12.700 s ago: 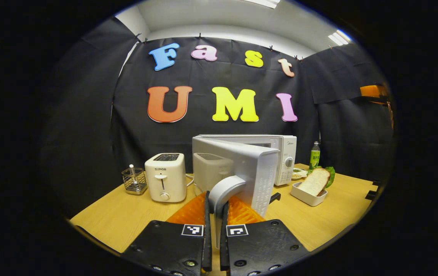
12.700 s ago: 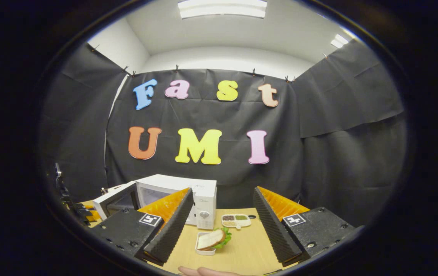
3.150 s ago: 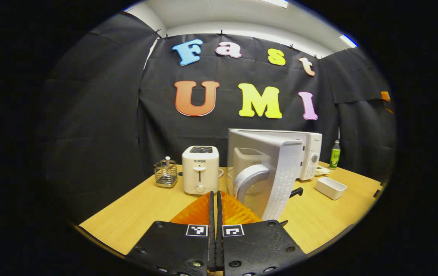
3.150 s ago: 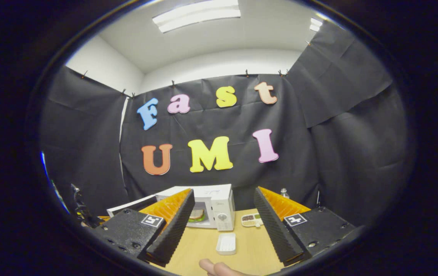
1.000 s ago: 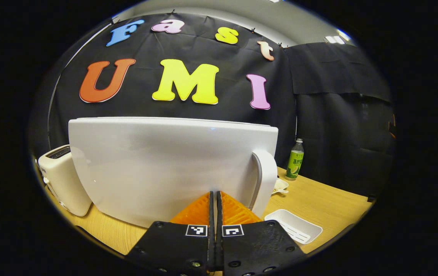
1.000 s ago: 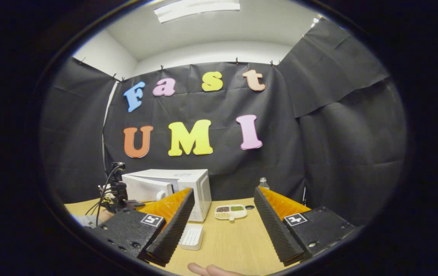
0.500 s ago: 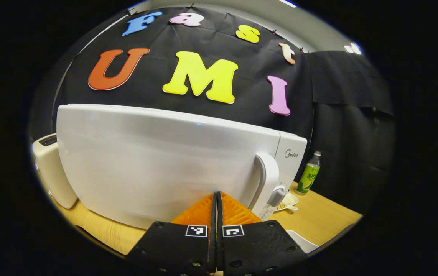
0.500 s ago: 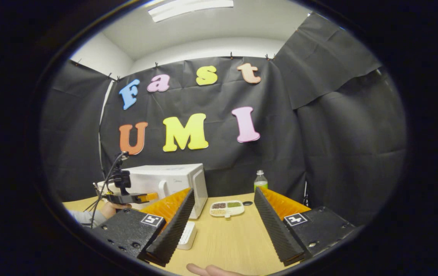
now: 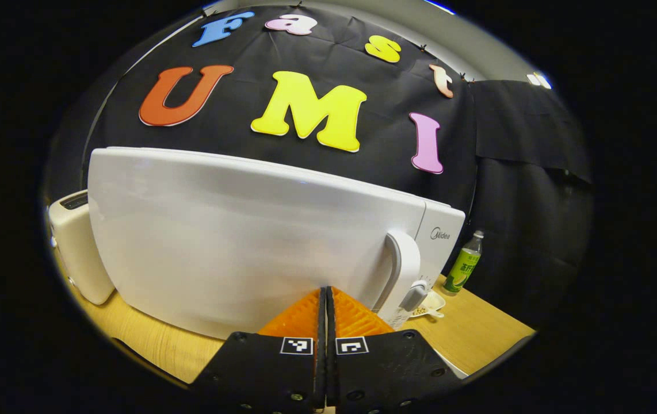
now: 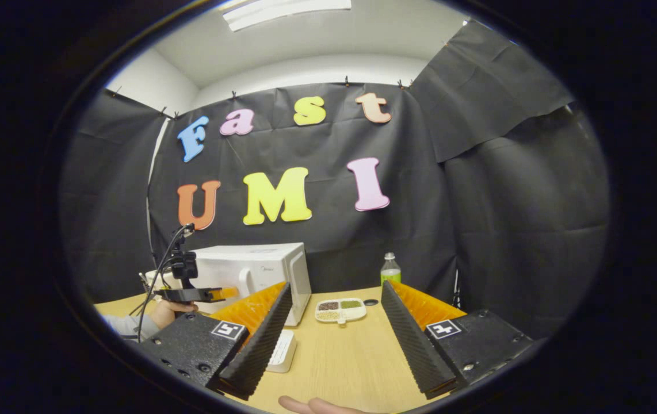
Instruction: Open the microwave oven with the left hand, put the food in, and close the microwave oven.
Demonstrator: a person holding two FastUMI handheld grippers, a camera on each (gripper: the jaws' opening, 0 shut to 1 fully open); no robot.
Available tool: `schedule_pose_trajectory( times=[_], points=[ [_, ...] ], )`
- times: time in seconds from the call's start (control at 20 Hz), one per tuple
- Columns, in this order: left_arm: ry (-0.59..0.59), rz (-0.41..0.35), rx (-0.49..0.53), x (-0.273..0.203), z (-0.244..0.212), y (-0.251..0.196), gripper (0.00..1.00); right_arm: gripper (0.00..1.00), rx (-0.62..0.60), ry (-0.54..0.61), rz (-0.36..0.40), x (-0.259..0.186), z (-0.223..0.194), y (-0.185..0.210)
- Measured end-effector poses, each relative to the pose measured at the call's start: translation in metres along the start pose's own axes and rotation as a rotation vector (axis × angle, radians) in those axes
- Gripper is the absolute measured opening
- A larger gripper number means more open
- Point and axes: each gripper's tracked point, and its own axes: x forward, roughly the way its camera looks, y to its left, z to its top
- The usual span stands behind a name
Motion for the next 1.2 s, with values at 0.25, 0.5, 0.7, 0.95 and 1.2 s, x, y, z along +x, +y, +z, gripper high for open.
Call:
schedule_pose_trajectory(
  times=[0.25, 0.5, 0.7, 0.95, 1.2],
  points=[
    [0.012, 0.055, 0.008, -0.048, 0.011, 0.005, 0.27, 0.99, 0.0, 0.012, -0.017, -0.016, 0.004, 0.013],
    [0.003, 0.146, 0.044, -0.123, 0.034, 0.015, 0.34, 0.99, 0.002, 0.048, -0.021, -0.03, 0.009, 0.036],
    [-0.03, 0.217, 0.076, -0.193, 0.062, 0.025, 0.84, 0.99, -0.021, 0.022, -0.007, -0.049, 0.033, 0.058],
    [-0.092, 0.26, 0.105, -0.273, 0.096, 0.022, 0.95, 0.99, -0.071, -0.047, -0.028, -0.078, 0.068, 0.069],
    [-0.118, 0.248, 0.169, -0.352, 0.115, -0.01, 0.95, 0.99, -0.094, -0.112, -0.065, -0.105, 0.102, 0.07]
  ],
)
